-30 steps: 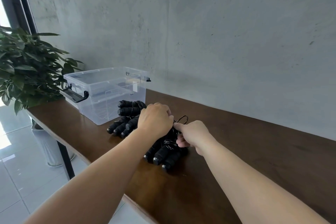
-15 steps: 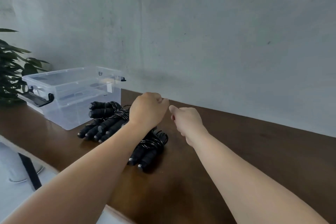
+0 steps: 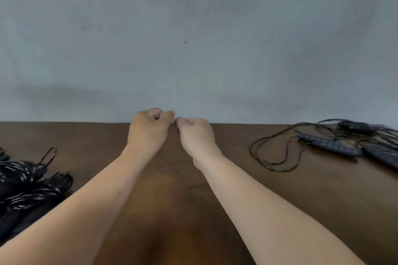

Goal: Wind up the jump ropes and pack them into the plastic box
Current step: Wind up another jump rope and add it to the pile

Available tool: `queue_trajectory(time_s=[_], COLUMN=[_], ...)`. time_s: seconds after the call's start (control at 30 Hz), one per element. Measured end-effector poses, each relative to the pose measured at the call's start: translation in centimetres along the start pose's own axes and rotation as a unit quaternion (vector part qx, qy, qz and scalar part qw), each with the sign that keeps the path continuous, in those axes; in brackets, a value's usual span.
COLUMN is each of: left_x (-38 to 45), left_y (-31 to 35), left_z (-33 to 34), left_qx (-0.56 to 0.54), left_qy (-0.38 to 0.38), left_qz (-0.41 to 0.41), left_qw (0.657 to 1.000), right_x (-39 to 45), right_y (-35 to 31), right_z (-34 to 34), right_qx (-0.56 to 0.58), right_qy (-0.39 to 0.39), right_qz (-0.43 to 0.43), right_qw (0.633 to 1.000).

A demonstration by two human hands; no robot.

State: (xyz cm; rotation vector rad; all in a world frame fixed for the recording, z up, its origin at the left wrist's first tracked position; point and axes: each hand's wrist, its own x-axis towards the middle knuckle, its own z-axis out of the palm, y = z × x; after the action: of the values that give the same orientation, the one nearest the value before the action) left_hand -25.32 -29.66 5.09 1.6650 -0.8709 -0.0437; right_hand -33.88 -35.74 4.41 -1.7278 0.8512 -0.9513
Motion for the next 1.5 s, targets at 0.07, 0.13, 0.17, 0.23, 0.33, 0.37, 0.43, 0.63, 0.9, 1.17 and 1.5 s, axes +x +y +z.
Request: queue_trajectory(time_s=[0.07,0.13,0.17,0.23,0.33,0.37,0.43,0.63,0.9,1.17,1.5], left_x=[-0.7,-1.7,-2.1,-3.2,-5.2,-5.9,-7.3,-10.7,-11.0,-7.3,-4.4], left_y=[1.4,2.9,3.4,4.9,7.3,8.3,10.2,14.5,14.9,13.7,11.2], left_z=[2.8,6.3,7.6,11.1,16.5,18.3,21.9,32.1,41.4,48.2,53.7], left_qx=[-0.011,-0.024,-0.028,-0.051,-0.086,-0.097,-0.112,-0.137,-0.093,-0.052,0.017], left_qy=[-0.019,-0.042,-0.052,-0.083,-0.125,-0.136,-0.161,-0.248,-0.316,-0.339,-0.365], left_qz=[0.018,0.035,0.037,0.041,0.035,0.032,0.023,0.007,-0.074,-0.158,-0.253], left_qw=[1.000,0.998,0.998,0.994,0.988,0.986,0.980,0.959,0.941,0.926,0.896], right_x=[0.2,0.3,0.2,0.2,0.0,-0.1,-0.3,-0.9,1.0,7.2,17.0], right_y=[0.9,1.8,2.2,3.1,4.5,5.0,5.9,8.4,13.1,17.5,21.8], right_z=[-3.2,-7.1,-8.7,-12.7,-18.9,-20.8,-25.0,-36.9,-47.0,-50.9,-50.9], right_qx=[-0.006,-0.004,-0.002,-0.007,0.003,0.005,0.002,0.000,-0.024,-0.069,-0.340], right_qy=[0.023,0.050,0.054,0.072,0.095,0.105,0.124,0.161,0.166,0.162,0.051], right_qz=[-0.002,0.003,0.005,0.016,0.037,0.040,0.040,0.049,0.108,0.143,0.101], right_qw=[1.000,0.999,0.999,0.997,0.995,0.994,0.991,0.986,0.980,0.974,0.934])
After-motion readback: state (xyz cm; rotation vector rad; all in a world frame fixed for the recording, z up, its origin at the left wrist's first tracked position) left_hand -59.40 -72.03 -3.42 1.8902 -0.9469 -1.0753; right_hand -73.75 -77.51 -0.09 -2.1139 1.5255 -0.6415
